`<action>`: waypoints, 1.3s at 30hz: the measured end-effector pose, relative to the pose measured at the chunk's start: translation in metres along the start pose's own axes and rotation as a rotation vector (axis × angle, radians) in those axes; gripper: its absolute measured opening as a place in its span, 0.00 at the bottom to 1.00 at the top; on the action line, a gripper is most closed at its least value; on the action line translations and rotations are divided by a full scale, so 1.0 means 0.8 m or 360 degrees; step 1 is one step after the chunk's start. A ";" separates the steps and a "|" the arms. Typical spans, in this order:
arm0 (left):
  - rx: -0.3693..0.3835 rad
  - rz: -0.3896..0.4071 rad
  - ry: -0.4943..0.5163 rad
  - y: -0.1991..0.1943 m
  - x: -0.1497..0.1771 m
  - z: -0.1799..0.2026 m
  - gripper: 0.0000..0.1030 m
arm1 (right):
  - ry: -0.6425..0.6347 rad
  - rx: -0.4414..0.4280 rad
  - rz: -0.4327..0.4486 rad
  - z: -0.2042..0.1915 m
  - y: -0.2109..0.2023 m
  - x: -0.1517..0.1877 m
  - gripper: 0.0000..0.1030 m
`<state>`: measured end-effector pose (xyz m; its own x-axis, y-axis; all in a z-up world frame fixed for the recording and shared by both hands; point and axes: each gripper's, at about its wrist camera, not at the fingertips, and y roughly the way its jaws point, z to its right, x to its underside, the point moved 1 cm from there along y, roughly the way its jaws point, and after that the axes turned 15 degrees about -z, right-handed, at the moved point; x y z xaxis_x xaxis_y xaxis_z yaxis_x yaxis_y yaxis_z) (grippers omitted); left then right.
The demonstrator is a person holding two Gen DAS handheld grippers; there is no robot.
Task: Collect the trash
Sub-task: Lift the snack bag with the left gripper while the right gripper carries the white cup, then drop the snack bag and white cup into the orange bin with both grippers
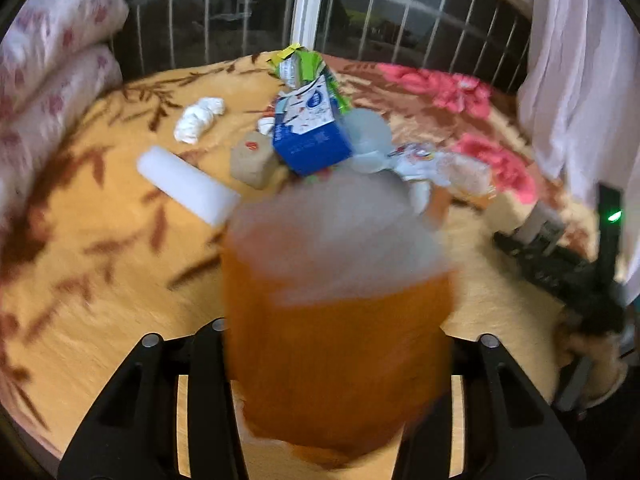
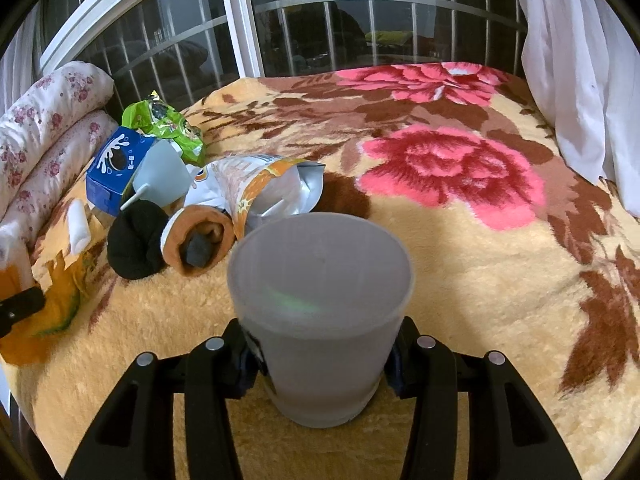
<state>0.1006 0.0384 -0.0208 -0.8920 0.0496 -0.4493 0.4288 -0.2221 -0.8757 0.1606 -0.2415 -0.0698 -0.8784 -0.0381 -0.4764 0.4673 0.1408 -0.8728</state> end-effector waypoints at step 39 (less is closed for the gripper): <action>-0.0077 -0.0405 0.0338 0.063 0.280 0.115 0.14 | -0.0479 -0.0047 -0.0195 -0.061 -0.083 0.315 0.47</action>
<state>-0.0908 -0.0511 -0.1492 -0.9238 0.3006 -0.2373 0.2068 -0.1302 -0.9697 -0.0965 -0.2122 -0.1271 -0.8568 -0.3464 -0.3821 0.3531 0.1459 -0.9241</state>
